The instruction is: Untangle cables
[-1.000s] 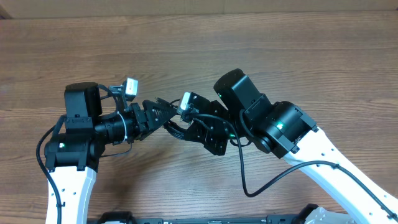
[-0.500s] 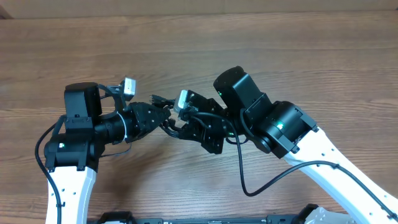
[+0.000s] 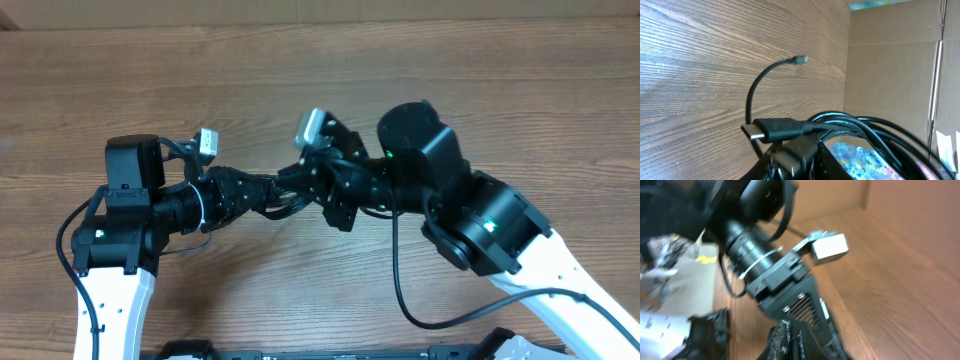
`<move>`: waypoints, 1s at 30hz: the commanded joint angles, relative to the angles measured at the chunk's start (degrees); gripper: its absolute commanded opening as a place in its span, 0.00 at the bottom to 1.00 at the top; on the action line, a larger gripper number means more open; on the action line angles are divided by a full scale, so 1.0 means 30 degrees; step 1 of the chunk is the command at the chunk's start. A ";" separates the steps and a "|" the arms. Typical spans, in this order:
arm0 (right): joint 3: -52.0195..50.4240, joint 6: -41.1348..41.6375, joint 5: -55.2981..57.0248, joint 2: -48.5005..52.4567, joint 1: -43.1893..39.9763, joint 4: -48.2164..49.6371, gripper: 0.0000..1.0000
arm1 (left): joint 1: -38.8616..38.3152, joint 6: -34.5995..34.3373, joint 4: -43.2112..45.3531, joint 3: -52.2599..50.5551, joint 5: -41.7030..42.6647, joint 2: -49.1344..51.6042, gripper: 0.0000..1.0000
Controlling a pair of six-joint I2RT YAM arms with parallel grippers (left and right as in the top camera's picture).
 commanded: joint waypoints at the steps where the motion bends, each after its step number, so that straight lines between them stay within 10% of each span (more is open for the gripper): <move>1: 0.0554 0.2346 0.3147 -0.0882 0.0036 0.0444 0.04 | 0.0051 0.0393 0.0015 0.0313 0.0087 -0.0044 0.21; 16: 0.0554 0.4918 1.1220 -0.1763 0.0036 0.0357 0.04 | 0.0044 0.0816 -0.0124 0.0313 0.0087 -0.0044 0.27; 21: 0.0554 0.5544 1.1264 -0.1763 0.0036 0.0714 0.04 | -0.0036 0.3133 -0.0211 0.0313 0.0248 -0.0044 0.89; 30: 0.0554 0.8306 1.1183 -0.1763 0.0058 0.1056 0.04 | -0.1071 0.8786 -0.0189 0.0313 -0.0007 -0.0044 0.94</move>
